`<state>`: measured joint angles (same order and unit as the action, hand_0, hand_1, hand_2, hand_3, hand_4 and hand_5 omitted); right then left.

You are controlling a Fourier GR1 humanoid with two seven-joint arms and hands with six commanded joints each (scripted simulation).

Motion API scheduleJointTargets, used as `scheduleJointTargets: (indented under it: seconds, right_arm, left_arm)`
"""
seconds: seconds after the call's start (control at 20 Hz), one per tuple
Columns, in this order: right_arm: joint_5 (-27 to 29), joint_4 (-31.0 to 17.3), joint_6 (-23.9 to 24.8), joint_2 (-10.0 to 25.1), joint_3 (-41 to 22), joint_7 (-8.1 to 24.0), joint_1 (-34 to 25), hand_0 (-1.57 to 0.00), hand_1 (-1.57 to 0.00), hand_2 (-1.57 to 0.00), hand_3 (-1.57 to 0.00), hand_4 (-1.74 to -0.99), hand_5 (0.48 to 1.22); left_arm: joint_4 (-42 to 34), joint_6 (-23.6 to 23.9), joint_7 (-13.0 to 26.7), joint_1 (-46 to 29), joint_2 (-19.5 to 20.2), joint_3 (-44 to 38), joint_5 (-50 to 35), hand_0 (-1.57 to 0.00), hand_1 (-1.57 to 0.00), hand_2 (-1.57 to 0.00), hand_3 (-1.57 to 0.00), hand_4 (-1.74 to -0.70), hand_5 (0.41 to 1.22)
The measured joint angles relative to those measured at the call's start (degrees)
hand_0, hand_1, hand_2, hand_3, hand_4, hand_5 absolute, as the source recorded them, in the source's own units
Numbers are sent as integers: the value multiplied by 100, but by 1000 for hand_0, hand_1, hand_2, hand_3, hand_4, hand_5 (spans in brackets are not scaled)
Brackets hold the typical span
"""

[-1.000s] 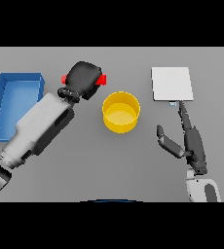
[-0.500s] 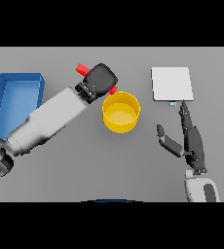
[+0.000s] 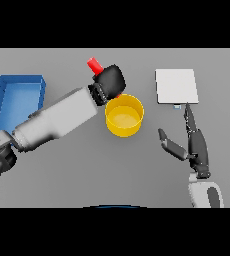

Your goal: Pick up the red beaker and tilt it to pour out 1 green nut into yellow bowl. Pick up the yellow bowl and place it on the metallic measuring scale.

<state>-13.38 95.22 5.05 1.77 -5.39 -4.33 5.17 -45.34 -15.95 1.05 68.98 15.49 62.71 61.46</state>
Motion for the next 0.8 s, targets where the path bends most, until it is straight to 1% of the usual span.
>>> scheduleJointTargets:
  seconds: [0.05,0.15,0.2,0.25,0.3,0.35,0.45,0.5,0.55,0.6,0.65,0.7,0.75,0.8]
  right_arm:
    - [-10,57,1,8,-9,-38,28,1,1,1,1,-1260,586]
    - [-84,53,28,62,-6,-56,68,1,1,1,1,-1236,582]
    - [-168,76,77,42,-44,-25,69,1,1,1,1,-1225,583]
    - [-123,65,67,50,-14,-60,87,1,1,1,1,-1216,585]
    - [-106,68,94,52,22,58,3,1,1,1,1,-1214,589]
    - [-128,34,86,13,-24,-6,9,1,1,1,1,-1204,591]
    - [-145,-10,104,32,-7,-33,-62,1,1,1,1,-1210,592]
    - [-151,17,79,52,-25,-189,47,1,1,1,1,-1209,593]
    - [-210,23,83,9,-90,-140,79,1,1,1,1,-1210,594]
    - [-240,-29,103,30,-75,-107,41,1,1,1,1,-1207,594]
    - [-241,-4,111,-9,-101,-181,81,1,1,1,1,-1206,592]
    - [-298,75,143,-22,-133,-124,93,1,1,1,1,-1206,592]
    - [-244,57,130,-43,-119,-163,99,1,1,1,1,-1209,592]
    - [-279,47,168,-32,-105,-87,-9,1,1,1,1,-1203,592]
  left_arm:
    - [59,-56,35,78,-78,117,73,-1571,-1571,-1571,-1564,-1737,1221]
    - [284,-172,-27,244,-159,327,176,-1571,-1571,-1571,-1567,-1736,1221]
    - [356,-211,-128,334,-170,421,205,-1571,-1571,-1571,-1568,-1735,1221]
    - [377,-153,-226,401,-157,515,247,-1571,-1571,-1571,-1568,-1735,1221]
    - [489,-144,-291,502,-245,626,304,-1571,-1571,-1571,-1569,-1734,1221]
    - [596,-103,-327,531,-273,726,349,-1571,-1571,-1571,-1569,-1734,1221]
    - [671,-30,-455,662,-359,915,427,-1571,-1571,-1571,-1570,-1735,1221]
    - [732,85,-534,698,-328,1021,480,-1571,-1571,-1571,-1570,-1734,1221]
    - [723,67,-526,732,-370,1103,520,-1571,-1571,-1571,-1570,-1734,1221]
    - [742,103,-622,850,-319,1152,537,-1571,-1571,-1571,-1570,-1733,1221]
    - [779,44,-688,984,-327,1158,510,-1571,-1571,-1571,-1571,-1731,1221]
    - [751,-6,-739,1084,-283,1136,458,-1571,-1571,-1571,-1571,-1730,1221]
    - [743,-7,-785,1199,-217,1070,381,-1571,-1571,-1571,-1571,-1729,1221]
    - [753,45,-804,1373,-86,994,330,-1571,-1571,-1571,-1494,-1727,1221]
